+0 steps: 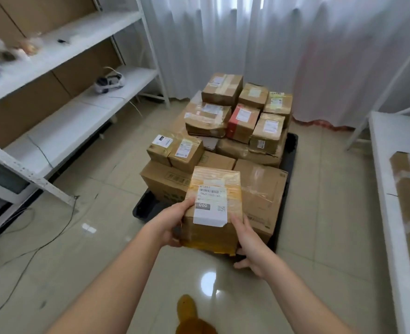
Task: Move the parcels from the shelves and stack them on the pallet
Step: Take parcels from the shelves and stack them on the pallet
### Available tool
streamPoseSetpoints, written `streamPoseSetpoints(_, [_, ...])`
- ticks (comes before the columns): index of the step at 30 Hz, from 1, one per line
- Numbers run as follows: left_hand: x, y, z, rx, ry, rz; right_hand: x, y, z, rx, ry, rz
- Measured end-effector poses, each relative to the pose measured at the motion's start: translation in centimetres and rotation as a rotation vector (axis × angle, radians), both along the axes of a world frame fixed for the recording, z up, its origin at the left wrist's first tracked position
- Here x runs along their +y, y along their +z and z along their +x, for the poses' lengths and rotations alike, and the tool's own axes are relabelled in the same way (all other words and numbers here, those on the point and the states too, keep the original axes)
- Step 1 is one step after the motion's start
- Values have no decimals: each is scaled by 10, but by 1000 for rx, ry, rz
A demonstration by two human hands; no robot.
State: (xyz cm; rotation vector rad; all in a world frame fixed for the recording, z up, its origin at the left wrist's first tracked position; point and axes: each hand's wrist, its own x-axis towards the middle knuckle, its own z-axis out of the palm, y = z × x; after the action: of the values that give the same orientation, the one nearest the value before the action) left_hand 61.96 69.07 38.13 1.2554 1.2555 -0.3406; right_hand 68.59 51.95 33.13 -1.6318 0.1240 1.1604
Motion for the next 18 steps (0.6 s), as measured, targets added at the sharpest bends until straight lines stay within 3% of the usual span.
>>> streamPoseSetpoints(8, [126,-13,50,-48,-30,-53,126,-19,41,-28,-56,-39])
streamPoseSetpoints(12, [195,-12,82,-45,-176,-40,190,-27,62,20,-217,18])
streamPoseSetpoints(18, [244,-33,146,-115,-204,-69,238,-42,104,34,-438,27])
